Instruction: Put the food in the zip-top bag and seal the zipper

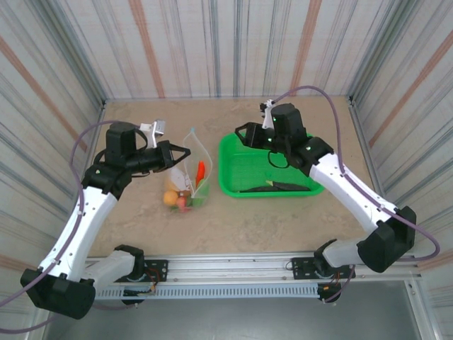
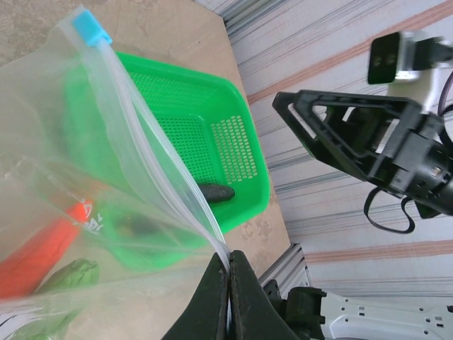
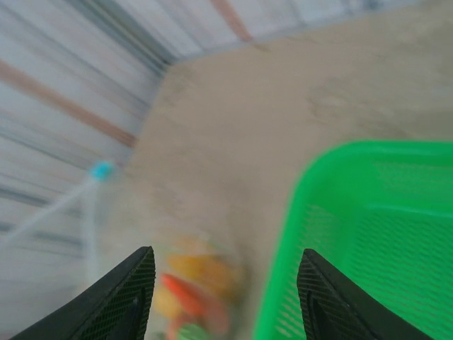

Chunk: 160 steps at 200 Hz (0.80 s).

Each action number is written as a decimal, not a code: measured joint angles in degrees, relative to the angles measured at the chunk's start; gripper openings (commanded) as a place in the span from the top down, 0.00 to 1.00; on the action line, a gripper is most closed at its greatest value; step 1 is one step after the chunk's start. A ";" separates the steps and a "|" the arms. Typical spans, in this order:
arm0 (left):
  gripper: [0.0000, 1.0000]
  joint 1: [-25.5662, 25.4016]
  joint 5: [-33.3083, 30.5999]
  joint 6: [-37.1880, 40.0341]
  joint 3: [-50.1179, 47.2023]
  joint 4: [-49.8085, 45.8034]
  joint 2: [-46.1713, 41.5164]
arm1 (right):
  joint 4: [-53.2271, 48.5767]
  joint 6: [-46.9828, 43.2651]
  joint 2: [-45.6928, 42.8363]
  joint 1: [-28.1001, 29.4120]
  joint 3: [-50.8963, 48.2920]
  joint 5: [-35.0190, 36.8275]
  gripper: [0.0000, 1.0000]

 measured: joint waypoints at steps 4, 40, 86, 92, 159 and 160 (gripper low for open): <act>1.00 0.00 0.00 0.11 -0.22 -0.04 -0.11 | -2.62 -0.90 0.44 -0.57 0.52 0.50 0.41; 1.00 -0.11 -0.04 1.42 -1.33 -1.22 -0.50 | -19.91 -10.64 5.64 -1.95 1.92 4.61 0.36; 1.00 -0.92 -0.50 2.84 -1.36 -1.57 -0.50 | -34.80 -21.68 17.27 -5.42 8.61 4.83 0.32; 1.00 -1.05 -0.66 2.95 -1.38 -1.60 -0.50 | -35.74 -22.73 18.58 -5.51 9.33 4.81 0.31; 1.00 -1.27 -1.11 3.58 -3.04 -2.03 -1.22 | -42.69 -27.10 30.16 -2.73 12.57 6.45 0.17; 1.00 -1.29 -1.11 3.61 -3.06 -2.01 -1.25 | -42.69 -27.19 30.23 -2.69 12.57 6.47 0.16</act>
